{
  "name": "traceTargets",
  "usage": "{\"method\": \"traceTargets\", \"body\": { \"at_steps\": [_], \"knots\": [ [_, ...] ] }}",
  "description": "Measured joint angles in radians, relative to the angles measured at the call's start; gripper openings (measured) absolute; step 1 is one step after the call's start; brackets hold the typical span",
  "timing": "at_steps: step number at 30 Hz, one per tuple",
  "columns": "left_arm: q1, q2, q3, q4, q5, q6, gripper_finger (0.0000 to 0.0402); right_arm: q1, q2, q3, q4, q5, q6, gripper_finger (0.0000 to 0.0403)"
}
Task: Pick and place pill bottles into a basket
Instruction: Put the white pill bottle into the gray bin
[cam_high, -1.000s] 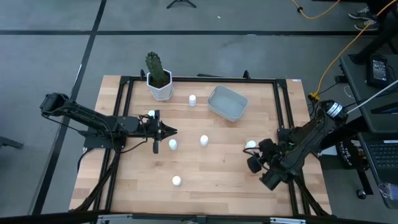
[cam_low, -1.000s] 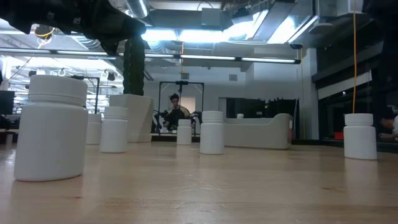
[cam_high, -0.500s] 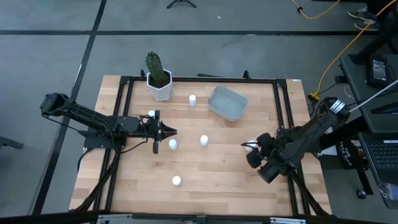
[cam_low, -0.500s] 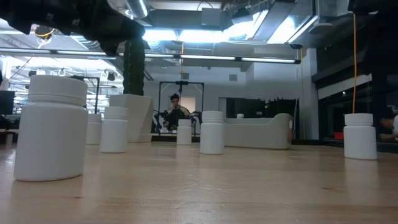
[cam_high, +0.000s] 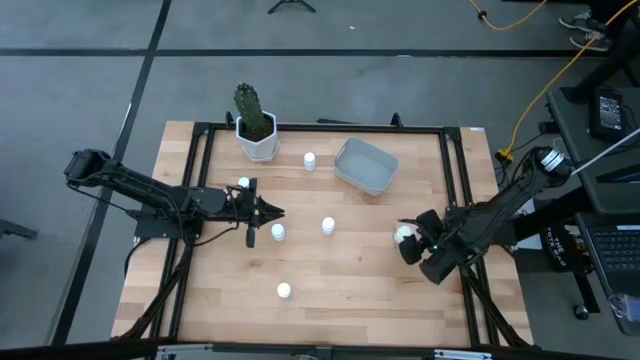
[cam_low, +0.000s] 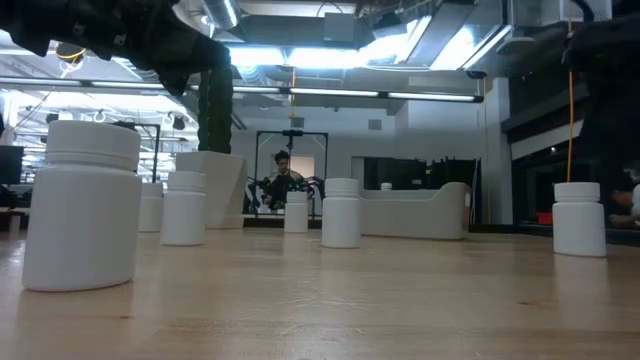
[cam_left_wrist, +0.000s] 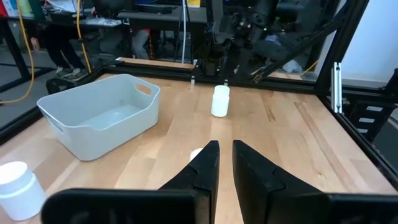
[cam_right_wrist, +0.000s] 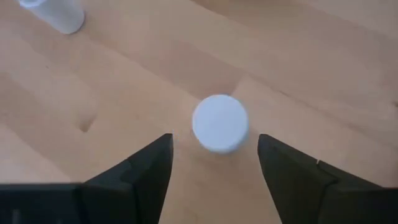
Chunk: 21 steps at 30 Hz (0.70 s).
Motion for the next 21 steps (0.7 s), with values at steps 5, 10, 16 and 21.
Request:
{"method": "traceTargets", "body": {
  "at_steps": [5, 10, 16, 21],
  "knots": [
    [0.000, 0.000, 0.000, 0.000, 0.000, 0.005, 0.0042, -0.046, 0.012, -0.042, 0.040, 0.002, -0.023, 0.0237],
    [0.000, 0.000, 0.000, -0.003, 0.000, 0.007, 0.0038, -0.064, 0.012, -0.044, 0.127, 0.003, -0.102, 0.0237],
    [0.000, 0.000, 0.000, -0.011, 0.000, 0.007, 0.0041, -0.078, 0.013, -0.044, 0.153, 0.002, -0.128, 0.0237],
    [0.000, 0.000, 0.000, -0.016, 0.000, 0.006, 0.0042, -0.077, 0.013, -0.044, 0.152, 0.001, -0.127, 0.0237]
  ]
}}
